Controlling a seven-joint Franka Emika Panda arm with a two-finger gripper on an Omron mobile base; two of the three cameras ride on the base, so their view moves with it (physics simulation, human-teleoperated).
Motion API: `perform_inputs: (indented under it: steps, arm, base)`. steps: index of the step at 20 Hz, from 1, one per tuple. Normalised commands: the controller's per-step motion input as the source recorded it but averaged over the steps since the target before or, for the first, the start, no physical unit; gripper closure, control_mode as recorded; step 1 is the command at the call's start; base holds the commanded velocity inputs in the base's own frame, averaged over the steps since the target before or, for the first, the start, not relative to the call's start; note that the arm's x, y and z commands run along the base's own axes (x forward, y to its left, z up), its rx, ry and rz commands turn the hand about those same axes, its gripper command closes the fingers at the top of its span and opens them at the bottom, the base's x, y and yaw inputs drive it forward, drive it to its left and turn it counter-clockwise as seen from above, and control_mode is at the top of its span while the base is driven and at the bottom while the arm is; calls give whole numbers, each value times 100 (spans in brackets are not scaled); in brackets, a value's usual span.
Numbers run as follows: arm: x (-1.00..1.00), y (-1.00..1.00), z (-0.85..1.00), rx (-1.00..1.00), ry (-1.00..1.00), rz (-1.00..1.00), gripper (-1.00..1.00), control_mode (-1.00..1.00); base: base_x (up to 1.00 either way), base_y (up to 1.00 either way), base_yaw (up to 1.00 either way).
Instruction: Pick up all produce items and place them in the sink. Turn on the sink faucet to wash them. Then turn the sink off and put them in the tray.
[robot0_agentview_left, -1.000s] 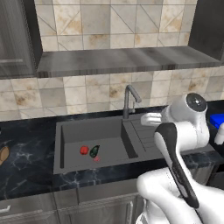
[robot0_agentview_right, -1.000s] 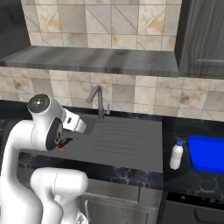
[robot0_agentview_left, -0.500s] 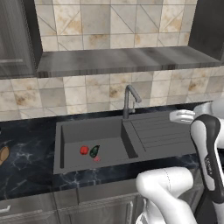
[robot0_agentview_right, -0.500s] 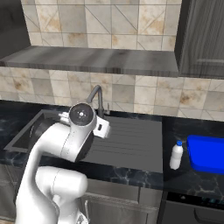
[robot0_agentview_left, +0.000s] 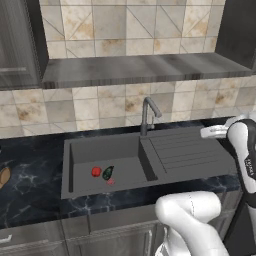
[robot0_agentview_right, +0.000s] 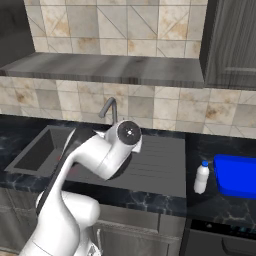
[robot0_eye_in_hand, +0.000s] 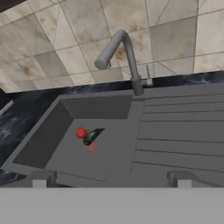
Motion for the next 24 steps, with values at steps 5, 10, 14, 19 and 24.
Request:
perform_inputs:
  steps: [5, 10, 14, 19, 24]
  arm:
    - [44, -11, -9, 0, -9, 30, -100, -100]
    - [51, -1, -15, 1, -11, 28, -100, -100]
    - [47, 8, -14, 0, -18, 23, -100, -100]
    - [30, 19, -14, 0, -18, 7, -100, -100]
    - [4, 3, -2, 0, -4, 0, -100, -100]
  base:
    - [0, 0, 0]
    - [0, 0, 0]
    - [0, 0, 0]
    - [0, 0, 0]
    - [0, 0, 0]
